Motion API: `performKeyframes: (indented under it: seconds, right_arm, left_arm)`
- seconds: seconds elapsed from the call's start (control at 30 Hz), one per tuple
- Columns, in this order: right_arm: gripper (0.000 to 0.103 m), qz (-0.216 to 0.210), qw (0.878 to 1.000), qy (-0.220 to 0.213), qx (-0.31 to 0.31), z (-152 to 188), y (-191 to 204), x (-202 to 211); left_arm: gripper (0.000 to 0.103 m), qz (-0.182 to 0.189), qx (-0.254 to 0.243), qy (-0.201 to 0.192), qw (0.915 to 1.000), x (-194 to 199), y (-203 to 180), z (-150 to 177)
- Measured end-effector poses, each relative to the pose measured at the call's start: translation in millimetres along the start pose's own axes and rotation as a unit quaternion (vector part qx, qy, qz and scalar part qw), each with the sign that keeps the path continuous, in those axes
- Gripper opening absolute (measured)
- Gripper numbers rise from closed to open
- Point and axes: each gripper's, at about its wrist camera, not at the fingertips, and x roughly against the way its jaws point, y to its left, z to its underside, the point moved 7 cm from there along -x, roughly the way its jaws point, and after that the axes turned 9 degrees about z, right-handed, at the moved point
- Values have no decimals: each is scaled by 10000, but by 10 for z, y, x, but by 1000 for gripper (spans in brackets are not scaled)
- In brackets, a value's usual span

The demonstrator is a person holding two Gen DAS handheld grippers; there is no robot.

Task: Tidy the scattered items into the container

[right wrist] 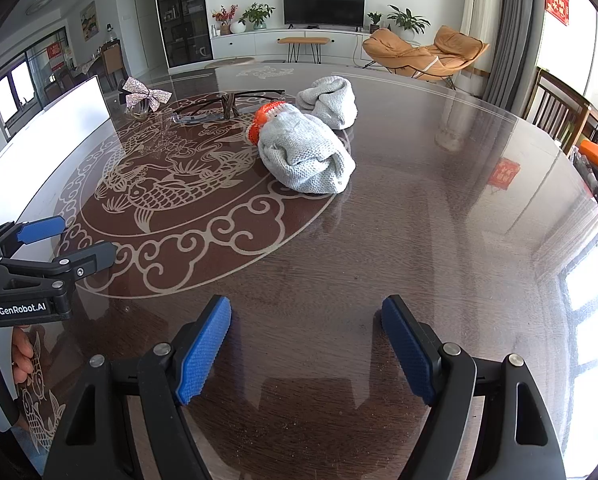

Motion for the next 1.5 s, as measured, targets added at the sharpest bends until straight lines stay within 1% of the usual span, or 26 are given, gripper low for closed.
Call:
performKeyframes:
  seconds: [0.9,1.03,1.07,1.1,1.17,1.2,1.23,1.3,1.37,1.4,1.43,1.47,1.5]
  right_arm:
    - [79,25,10000,-3,18,0,-4,0]
    - [79,-39,9999,25,103,-19,4,-2]
    - [79,-123,9997,23,197,-67,21,-16]
    - [78,-168,9993,-88,314,-154,26,-7]
    - [78,27,9968,-551,577,-429,10,58]
    - [78,17,9951,-726,669,-588,23,65]
    - [78,-55,9944,-773,724,-742,27,34]
    - [78,-220,9948,-631,762,-982,41,-134]
    - [78,-487,9953,-279,791,-1105,91,-379]
    - [78,-622,9946,-74,830,-1122,129,-509]
    - [78,-664,9940,98,865,-1111,157,-625]
    - [76,-657,9939,212,862,-1086,158,-707]
    - [75,-682,9940,251,821,-1058,149,-741]
  left_arm:
    - [103,0,1,0,10000,-1,2,-2]
    - [103,0,0,0,10000,-1,0,-1]
    - [103,0,0,0,10000,-2,1,-1]
    - [103,0,1,0,10000,-2,0,0]
    - [103,0,0,0,10000,-2,0,-1]
    - [103,0,0,0,10000,-3,1,-2]
    - [103,-1,0,0,10000,-3,1,-1]
    - [103,-1,0,0,10000,-3,1,-2]
    - [103,-1,0,0,10000,-3,0,-1]
    - [103,-1,0,0,10000,-3,0,-1]
    - [103,-1,1,0,10000,-3,1,-2]
    - [103,-1,0,0,10000,-3,1,-2]
    - [103,-1,0,0,10000,-3,0,-1]
